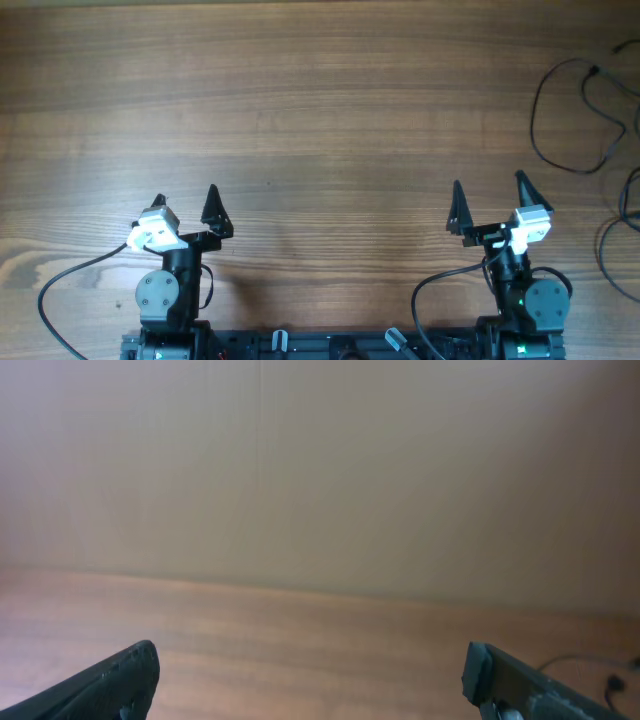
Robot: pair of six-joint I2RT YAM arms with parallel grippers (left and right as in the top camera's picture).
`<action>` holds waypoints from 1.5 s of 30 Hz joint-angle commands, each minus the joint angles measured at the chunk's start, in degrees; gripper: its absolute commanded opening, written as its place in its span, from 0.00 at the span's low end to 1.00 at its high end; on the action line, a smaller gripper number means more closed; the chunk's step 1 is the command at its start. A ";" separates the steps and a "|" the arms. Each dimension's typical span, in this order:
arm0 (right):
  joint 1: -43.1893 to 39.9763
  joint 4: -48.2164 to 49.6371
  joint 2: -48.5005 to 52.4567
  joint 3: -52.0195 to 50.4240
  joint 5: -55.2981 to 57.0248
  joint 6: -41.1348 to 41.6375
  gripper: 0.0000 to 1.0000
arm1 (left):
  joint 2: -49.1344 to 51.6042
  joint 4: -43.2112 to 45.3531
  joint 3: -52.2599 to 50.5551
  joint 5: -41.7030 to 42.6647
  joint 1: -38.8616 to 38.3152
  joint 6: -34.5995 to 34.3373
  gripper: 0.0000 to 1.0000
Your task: Untangle cables
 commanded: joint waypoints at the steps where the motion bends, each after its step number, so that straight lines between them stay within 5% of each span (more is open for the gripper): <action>1: -0.24 -4.37 -0.96 -0.15 0.17 -1.60 1.00 | -0.48 0.07 -0.31 -0.96 0.42 0.13 1.00; 45: -0.24 -8.81 -0.94 -0.13 0.57 -3.96 1.00 | -0.48 0.07 -0.31 -0.96 0.42 0.13 1.00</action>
